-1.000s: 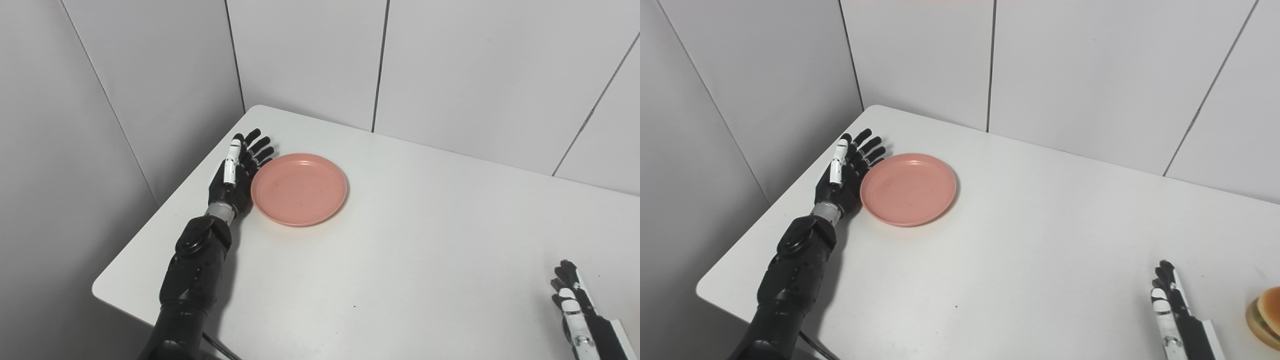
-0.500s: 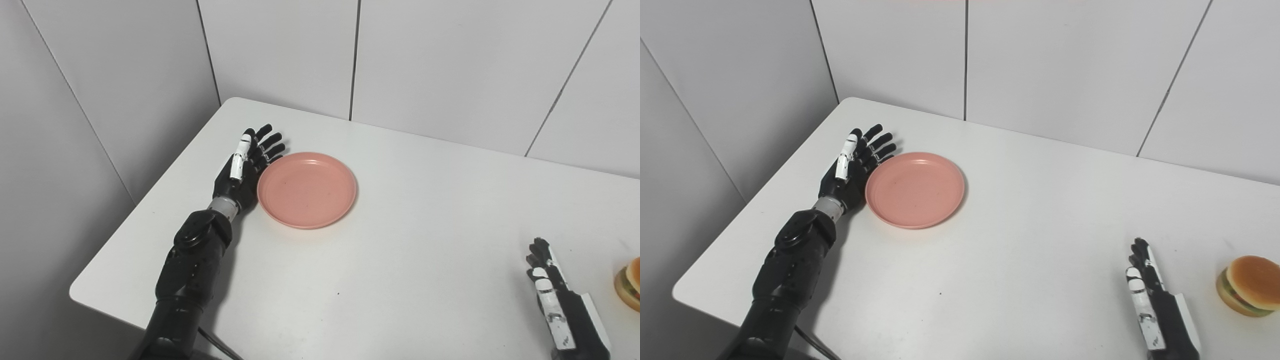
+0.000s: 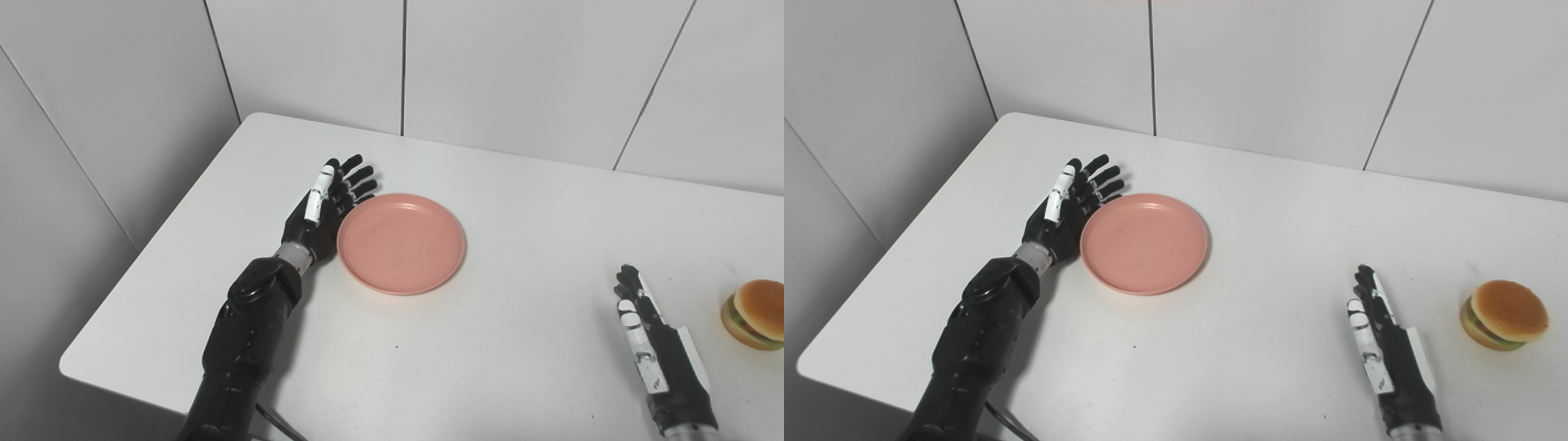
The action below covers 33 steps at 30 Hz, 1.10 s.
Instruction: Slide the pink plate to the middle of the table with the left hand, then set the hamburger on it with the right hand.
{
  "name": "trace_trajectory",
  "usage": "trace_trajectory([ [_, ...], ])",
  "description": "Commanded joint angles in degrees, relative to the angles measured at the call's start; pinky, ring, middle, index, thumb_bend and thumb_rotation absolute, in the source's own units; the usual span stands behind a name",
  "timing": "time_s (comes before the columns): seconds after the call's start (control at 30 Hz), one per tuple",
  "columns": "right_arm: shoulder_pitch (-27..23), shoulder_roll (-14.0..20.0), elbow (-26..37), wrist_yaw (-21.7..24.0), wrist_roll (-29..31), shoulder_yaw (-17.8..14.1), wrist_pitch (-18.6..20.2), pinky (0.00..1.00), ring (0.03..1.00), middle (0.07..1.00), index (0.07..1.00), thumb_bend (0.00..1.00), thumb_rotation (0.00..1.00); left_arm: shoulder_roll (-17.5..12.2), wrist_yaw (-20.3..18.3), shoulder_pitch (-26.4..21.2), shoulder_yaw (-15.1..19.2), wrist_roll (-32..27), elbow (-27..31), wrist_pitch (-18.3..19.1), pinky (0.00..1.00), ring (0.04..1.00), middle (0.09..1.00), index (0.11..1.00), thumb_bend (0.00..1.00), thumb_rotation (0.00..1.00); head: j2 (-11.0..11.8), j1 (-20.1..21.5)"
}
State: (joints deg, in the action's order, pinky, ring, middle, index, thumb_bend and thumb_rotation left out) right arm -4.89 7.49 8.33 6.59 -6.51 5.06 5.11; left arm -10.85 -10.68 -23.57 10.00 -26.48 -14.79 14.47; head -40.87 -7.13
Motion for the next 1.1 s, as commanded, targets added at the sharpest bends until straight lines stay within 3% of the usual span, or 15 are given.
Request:
trace_trajectory([
  [0.0, -0.6, -0.7, 2.2, 0.1, -0.6, 0.8, 2.0, 0.95, 0.955, 0.965, 0.968, 0.11, 1.00, 0.6, -0.3, 0.6, -1.1, 0.6, -0.4, 3.1, 0.90, 0.898, 0.908, 0.906, 0.38, 1.00, 0.0, -0.1],
  [0.27, -0.6, -2.2, 3.2, -0.7, -2.4, 1.7, 4.2, 0.95, 0.954, 0.967, 0.969, 0.14, 1.00, 2.8, -0.2, 0.2, -3.0, 0.7, 0.8, 6.0, 0.91, 0.906, 0.915, 0.914, 0.37, 1.00, -1.5, 4.6],
  [0.53, -1.0, -3.1, 3.2, -1.3, -4.3, 3.0, 3.9, 0.94, 0.955, 0.965, 0.963, 0.16, 1.00, 5.3, 0.1, 0.3, -6.3, 1.6, 2.7, 7.2, 0.92, 0.910, 0.920, 0.916, 0.40, 1.00, -3.0, 9.4],
  [0.87, -1.5, -4.2, 3.2, -2.1, -6.3, 3.8, 5.7, 0.95, 0.957, 0.956, 0.960, 0.24, 1.00, 8.0, -0.8, 0.9, -7.1, 0.3, 6.2, 11.0, 0.91, 0.905, 0.917, 0.917, 0.39, 1.00, -3.8, 12.7],
  [1.07, -1.6, -4.7, 3.1, -2.3, -6.6, 4.0, 6.4, 0.95, 0.963, 0.956, 0.961, 0.24, 1.00, 8.4, -1.1, 2.1, -7.5, -0.1, 8.7, 12.2, 0.91, 0.904, 0.914, 0.919, 0.39, 1.00, -4.1, 15.7],
])
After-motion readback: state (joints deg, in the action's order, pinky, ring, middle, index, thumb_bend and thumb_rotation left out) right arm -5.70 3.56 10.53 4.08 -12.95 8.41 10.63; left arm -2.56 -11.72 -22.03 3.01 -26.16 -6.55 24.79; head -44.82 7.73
